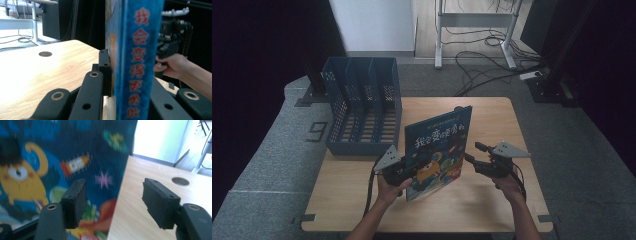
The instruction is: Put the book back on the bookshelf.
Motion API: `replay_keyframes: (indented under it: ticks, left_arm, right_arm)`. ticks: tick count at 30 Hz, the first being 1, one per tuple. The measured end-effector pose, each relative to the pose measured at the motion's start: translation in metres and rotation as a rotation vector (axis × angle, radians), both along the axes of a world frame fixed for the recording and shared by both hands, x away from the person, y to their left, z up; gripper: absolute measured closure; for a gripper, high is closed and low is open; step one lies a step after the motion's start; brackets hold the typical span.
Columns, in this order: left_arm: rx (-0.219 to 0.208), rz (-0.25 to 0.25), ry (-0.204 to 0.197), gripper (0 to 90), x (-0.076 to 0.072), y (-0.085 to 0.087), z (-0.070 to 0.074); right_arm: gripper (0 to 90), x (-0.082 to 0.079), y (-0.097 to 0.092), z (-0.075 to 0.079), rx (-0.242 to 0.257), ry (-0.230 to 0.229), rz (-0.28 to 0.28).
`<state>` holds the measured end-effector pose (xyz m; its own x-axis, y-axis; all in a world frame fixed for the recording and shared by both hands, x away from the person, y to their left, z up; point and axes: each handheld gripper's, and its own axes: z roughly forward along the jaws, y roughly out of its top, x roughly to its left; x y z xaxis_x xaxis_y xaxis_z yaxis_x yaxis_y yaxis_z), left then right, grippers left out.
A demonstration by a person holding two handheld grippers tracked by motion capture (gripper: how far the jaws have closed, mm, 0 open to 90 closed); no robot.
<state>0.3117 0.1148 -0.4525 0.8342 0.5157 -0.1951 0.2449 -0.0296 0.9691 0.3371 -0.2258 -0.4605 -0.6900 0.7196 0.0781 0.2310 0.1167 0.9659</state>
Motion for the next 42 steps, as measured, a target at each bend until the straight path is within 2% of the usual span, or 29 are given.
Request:
replay_keyframes:
  ticks: [7, 10, 16, 20, 22, 27, 31, 34, 39, 42]
  left_arm:
    - [0.012, -0.006, -0.001, 82.2, -0.002, 0.003, -0.002]
    - [0.018, -0.006, -0.005, 82.0, -0.003, 0.004, -0.002]
    - [0.032, -0.01, -0.012, 81.7, -0.004, 0.004, -0.002]
    - [0.061, -0.008, -0.015, 80.8, -0.005, 0.004, -0.003]
    - [0.072, -0.003, -0.018, 80.0, -0.006, 0.003, -0.003]
    - [0.024, 0.018, -0.013, 78.5, -0.005, 0.007, 0.002]
    - [0.025, 0.025, -0.015, 77.4, -0.005, 0.007, 0.009]
    - [0.021, 0.022, -0.015, 79.5, -0.006, 0.008, 0.009]
    - [-0.019, 0.033, 0.003, 81.4, -0.005, 0.01, 0.004]
    - [-0.038, 0.037, -0.015, 81.8, -0.007, 0.008, 0.003]
  right_arm:
    - [26.7, 0.016, 0.013, 0.023, 0.078, -0.017, -0.008]
    - [25.8, 0.022, 0.019, 0.033, 0.108, -0.016, 0.015]
    - [25.1, 0.028, 0.032, 0.042, 0.119, -0.017, 0.067]
    - [25.3, 0.026, 0.036, 0.043, 0.112, -0.02, 0.06]
    - [27.2, 0.024, 0.037, 0.044, 0.11, -0.022, 0.075]
    - [27.4, 0.018, 0.042, 0.046, 0.082, -0.036, 0.09]
    - [27.8, 0.016, 0.043, 0.045, 0.069, -0.045, 0.086]
    - [28.1, 0.016, 0.041, 0.045, 0.072, -0.044, 0.088]
    - [28.1, 0.015, 0.031, 0.036, 0.08, -0.023, 0.045]
    - [28.3, 0.012, 0.023, 0.029, 0.085, -0.012, 0.019]
